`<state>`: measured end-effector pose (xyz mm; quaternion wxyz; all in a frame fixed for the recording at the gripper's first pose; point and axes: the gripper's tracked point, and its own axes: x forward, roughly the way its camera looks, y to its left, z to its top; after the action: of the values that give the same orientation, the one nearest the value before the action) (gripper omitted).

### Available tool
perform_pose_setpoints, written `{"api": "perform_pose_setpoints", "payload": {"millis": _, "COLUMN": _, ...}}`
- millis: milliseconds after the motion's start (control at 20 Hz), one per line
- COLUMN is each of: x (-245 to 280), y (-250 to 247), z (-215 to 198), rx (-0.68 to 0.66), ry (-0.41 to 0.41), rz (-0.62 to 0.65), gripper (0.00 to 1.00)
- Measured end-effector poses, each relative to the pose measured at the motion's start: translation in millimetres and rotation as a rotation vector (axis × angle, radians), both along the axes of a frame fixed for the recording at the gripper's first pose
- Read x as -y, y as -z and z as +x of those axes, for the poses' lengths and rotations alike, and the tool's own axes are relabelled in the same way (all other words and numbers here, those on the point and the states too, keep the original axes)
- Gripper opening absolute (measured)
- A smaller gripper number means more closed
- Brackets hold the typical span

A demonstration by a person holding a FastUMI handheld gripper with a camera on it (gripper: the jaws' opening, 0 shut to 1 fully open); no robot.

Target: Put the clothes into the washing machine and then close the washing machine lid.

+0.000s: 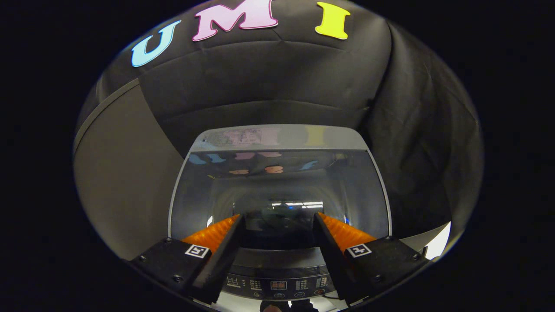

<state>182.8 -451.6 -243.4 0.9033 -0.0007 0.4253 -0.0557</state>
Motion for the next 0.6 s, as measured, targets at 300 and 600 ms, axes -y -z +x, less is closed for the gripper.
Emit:
{"api": "perform_pose_setpoints", "payload": {"millis": 300, "x": -1, "y": -7, "z": 2, "rx": 0.01, "ry": 0.0, "rz": -0.002, "gripper": 0.99}}
{"api": "perform_pose_setpoints", "payload": {"millis": 600, "x": -10, "y": -77, "z": 21, "rx": 0.15, "ry": -0.024, "rz": -0.024, "gripper": 0.99}}
